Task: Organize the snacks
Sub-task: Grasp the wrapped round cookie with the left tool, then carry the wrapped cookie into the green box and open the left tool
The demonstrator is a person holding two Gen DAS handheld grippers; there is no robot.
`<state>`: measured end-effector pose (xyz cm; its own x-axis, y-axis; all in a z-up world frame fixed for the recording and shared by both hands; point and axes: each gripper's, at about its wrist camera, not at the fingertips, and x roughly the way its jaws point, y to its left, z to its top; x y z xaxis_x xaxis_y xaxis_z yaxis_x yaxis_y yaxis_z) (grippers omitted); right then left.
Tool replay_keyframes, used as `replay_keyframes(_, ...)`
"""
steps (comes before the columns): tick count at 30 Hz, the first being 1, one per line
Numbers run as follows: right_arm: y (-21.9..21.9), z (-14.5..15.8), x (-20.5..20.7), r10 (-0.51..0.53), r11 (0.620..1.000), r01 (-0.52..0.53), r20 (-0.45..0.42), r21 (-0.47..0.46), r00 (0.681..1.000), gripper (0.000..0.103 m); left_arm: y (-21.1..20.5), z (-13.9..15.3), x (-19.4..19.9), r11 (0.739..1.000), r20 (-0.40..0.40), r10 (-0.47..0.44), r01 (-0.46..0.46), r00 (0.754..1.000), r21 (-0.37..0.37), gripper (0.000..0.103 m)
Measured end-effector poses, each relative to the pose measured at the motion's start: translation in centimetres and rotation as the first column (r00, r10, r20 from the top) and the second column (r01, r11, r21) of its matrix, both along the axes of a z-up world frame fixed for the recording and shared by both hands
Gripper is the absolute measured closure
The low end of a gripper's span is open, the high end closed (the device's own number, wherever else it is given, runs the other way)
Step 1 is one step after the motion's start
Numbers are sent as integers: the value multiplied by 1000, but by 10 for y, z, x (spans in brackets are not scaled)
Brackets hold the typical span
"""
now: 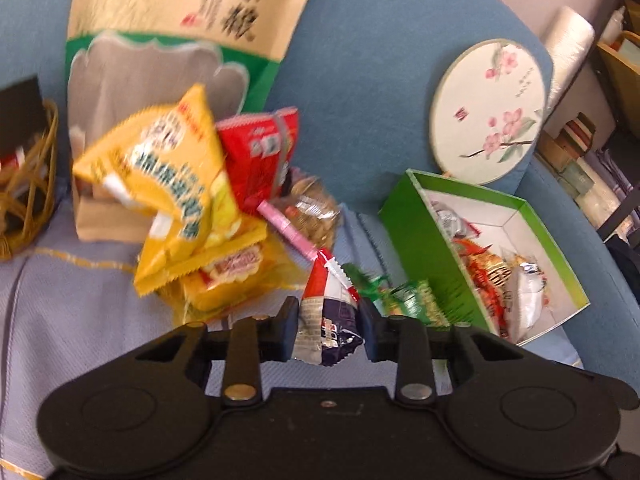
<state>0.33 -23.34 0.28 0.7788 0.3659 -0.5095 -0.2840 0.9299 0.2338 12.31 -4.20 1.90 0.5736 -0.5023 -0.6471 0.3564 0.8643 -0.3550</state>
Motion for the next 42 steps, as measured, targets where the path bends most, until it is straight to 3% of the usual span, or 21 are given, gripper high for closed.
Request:
replay_keyframes(6, -31, 23, -9, -83, 996, 80, 96, 40, 992, 22, -14, 40, -1, 998, 60, 20, -16, 998, -60, 61)
replay_keyframes(11, -88, 32, -8, -264, 956, 241, 124, 169, 957, 22, -57, 56, 1, 994, 106, -20, 31, 994, -103, 61)
replay_keyframes(17, -149, 28, 7, -470, 874, 446, 97, 193, 878, 22, -118, 39, 5, 991, 95, -91, 100, 991, -89, 61)
replay_keyframes(22, -164, 14, 33, -487, 872, 479, 89, 97, 869, 22, -142, 21, 10, 990, 84, -110, 117, 990, -84, 61)
replay_keyframes(26, -162, 5, 46, -459, 888, 456, 109, 51, 882, 20, -149, 8, 18, 990, 67, -112, 117, 991, -84, 58)
replay_keyframes(27, -163, 3, 48, -458, 888, 458, 123, 30, 880, 18, -150, 5, 19, 989, 64, -117, 123, 991, -86, 52)
replay_keyframes(29, -162, -2, 49, -479, 871, 490, 157, -41, 864, 0, -145, 2, 17, 990, 77, -99, 106, 992, -89, 0)
replay_keyframes(31, -162, -4, 45, -519, 830, 547, 203, -113, 830, 0, -136, 5, 10, 995, 108, -35, 44, 994, -89, 0)
replay_keyframes(33, -161, 0, 39, -523, 810, 565, 242, -160, 817, 0, -125, 8, 5, 994, 122, -24, 36, 992, -101, 0)
replay_keyframes(39, -154, 15, 17, -496, 850, 523, 239, -63, 835, 0, -85, 12, -17, 998, 159, 46, -38, 986, -56, 0)
replay_keyframes(42, -140, 22, 16, -452, 886, 465, 217, -8, 865, 0, -60, 6, -27, 996, 140, 77, -70, 987, -54, 0)
